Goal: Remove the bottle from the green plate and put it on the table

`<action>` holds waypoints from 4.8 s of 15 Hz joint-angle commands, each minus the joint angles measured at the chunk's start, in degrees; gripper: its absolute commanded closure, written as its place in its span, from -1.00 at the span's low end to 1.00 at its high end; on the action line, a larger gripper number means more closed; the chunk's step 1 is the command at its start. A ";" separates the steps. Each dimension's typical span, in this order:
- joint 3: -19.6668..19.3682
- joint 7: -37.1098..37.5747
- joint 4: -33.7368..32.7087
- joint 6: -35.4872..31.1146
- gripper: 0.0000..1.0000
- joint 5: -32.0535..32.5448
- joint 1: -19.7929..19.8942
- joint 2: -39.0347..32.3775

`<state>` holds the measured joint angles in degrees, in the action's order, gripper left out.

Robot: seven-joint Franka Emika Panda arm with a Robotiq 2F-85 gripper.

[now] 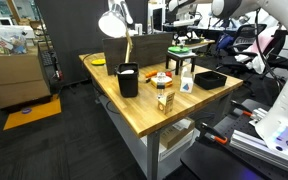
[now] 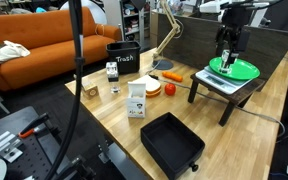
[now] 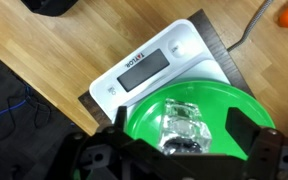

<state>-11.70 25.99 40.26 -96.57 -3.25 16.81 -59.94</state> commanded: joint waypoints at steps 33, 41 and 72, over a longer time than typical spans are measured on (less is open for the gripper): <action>-1.82 -3.04 -3.76 -11.70 0.64 4.43 -0.59 2.36; -1.73 -4.11 3.14 -11.09 0.64 1.10 1.93 8.36; 0.32 11.24 25.48 -11.50 0.14 -0.81 -8.57 20.89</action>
<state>-11.39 37.24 65.74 -108.07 -4.06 8.22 -39.06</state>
